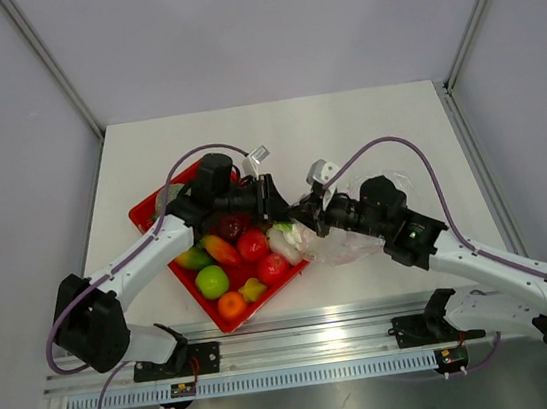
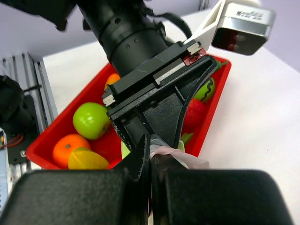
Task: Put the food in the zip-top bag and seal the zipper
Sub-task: Place the fake vegetable in the zipper food storage bag.
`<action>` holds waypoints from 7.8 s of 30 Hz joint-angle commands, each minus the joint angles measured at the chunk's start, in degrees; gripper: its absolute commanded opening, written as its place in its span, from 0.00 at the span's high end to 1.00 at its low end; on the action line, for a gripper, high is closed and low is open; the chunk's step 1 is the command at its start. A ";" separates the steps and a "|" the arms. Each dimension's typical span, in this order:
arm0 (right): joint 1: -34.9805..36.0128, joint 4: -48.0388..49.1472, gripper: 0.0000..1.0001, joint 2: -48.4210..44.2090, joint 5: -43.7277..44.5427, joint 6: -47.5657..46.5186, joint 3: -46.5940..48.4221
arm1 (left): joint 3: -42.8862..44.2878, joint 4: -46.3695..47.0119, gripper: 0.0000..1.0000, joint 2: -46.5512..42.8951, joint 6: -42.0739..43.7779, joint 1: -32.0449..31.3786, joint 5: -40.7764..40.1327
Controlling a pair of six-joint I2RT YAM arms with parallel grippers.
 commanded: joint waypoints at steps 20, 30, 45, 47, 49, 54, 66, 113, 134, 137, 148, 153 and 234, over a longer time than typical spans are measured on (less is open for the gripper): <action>0.23 27.32 1.00 -12.13 8.90 7.43 -15.83 | -11.56 43.88 1.00 -0.69 -30.50 1.69 13.72; -0.04 25.21 1.00 -12.13 9.34 6.55 -16.79 | -15.52 59.53 1.00 -1.30 -45.01 6.35 14.42; -0.47 38.30 1.00 0.34 5.30 8.05 -13.19 | -17.45 51.85 1.00 -4.81 -44.07 5.66 12.05; -0.83 39.62 1.00 1.83 4.78 8.13 -12.14 | -16.49 45.33 1.00 -5.34 -39.94 5.30 11.70; -1.26 40.32 1.00 2.72 3.98 8.31 -11.26 | -15.34 37.84 1.00 -5.96 -34.65 4.69 11.52; -2.06 42.61 1.00 7.11 0.30 10.33 -8.36 | -11.57 23.89 1.00 -6.40 -24.91 4.07 10.20; -2.06 49.21 1.00 10.64 -3.32 17.10 -8.53 | -16.65 48.16 1.00 -7.54 -37.18 6.69 12.57; -1.88 -48.77 0.07 -16.78 30.88 35.63 11.33 | -14.12 26.06 1.00 -7.02 -26.55 7.41 -11.06; -1.88 -41.58 0.14 3.68 29.03 39.06 19.23 | -7.96 11.37 1.00 -6.40 -20.93 1.87 -27.68; -1.88 -43.07 0.24 5.62 29.38 42.13 20.82 | -8.31 11.46 1.00 -6.92 -21.11 1.70 -28.64; 1.80 -42.30 0.43 4.74 28.15 53.12 17.84 | -9.63 13.57 1.00 -8.07 -22.95 1.35 -30.23; 3.30 -39.65 0.41 7.03 27.89 55.50 15.81 | -9.72 13.92 1.00 -7.98 -23.48 1.26 -30.32; 5.33 -8.54 1.00 6.06 17.78 38.20 10.63 | 6.36 -7.67 0.01 -5.08 -1.53 -2.35 -11.86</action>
